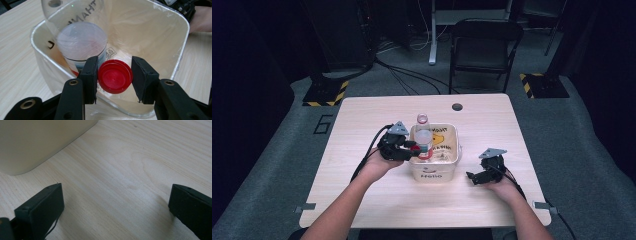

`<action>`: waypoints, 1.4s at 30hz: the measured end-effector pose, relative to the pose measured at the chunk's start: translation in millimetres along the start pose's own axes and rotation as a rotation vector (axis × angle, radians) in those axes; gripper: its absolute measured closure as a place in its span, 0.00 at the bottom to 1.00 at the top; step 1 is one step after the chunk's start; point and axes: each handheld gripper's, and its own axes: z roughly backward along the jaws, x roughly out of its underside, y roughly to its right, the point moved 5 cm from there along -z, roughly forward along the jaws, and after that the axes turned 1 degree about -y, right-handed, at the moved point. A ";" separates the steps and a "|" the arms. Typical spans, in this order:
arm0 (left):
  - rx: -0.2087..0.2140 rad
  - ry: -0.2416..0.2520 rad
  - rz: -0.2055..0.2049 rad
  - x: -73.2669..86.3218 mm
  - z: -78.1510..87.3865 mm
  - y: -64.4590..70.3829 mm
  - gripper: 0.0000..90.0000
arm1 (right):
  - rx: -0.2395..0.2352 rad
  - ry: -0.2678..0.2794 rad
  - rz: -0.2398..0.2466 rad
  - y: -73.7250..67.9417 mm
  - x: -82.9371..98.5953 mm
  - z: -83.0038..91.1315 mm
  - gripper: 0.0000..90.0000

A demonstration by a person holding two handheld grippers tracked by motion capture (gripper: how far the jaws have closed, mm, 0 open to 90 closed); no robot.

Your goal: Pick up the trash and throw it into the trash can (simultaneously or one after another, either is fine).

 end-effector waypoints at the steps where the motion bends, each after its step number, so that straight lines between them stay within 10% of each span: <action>1: 0.003 0.002 0.003 -0.2 -0.7 0.9 0.64 | -0.004 0.001 0.001 -0.2 -0.1 0.1 0.00; 16: 0.011 0.011 0.006 1.6 1.0 2.9 0.55 | -0.003 -0.005 -0.009 -1.9 0.8 1.0 0.00; 42: -0.138 0.071 0.112 43.9 66.1 -44.3 0.46 | -0.008 -0.007 0.001 -1.8 1.3 1.5 0.00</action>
